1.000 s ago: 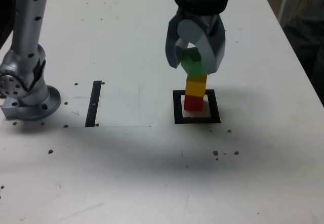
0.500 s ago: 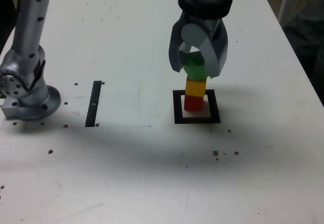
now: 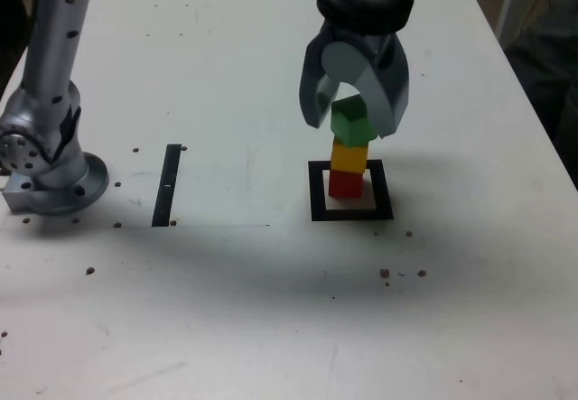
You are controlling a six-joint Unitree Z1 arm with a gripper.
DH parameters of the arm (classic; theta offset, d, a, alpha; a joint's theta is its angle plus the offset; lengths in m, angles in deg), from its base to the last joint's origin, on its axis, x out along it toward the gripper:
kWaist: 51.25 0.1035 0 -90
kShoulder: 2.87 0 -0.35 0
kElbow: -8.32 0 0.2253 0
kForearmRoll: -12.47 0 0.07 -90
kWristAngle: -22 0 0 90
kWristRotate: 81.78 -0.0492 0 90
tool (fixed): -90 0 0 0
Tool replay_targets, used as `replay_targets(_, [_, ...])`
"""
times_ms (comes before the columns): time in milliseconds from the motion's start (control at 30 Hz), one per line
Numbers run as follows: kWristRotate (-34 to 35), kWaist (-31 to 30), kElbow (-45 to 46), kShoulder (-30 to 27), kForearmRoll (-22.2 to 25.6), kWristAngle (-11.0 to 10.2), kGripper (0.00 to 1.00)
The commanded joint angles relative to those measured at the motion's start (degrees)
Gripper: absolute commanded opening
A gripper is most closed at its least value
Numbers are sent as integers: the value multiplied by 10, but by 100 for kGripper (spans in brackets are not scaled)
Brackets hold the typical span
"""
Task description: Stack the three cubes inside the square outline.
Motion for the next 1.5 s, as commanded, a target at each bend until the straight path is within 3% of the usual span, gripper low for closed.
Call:
replay_targets(0, [-1,1,3,-9,2,0,100])
replay_targets(267, [-1,1,6,-26,5,0,100])
replay_targets(533, [13,1,11,-113,46,-6,100])
replay_targets(933, [92,1,232,-288,47,-9,100])
replay_targets(1133, [120,1,360,-330,7,-9,100])
replay_targets(1467, [136,1,528,-340,-114,8,100])
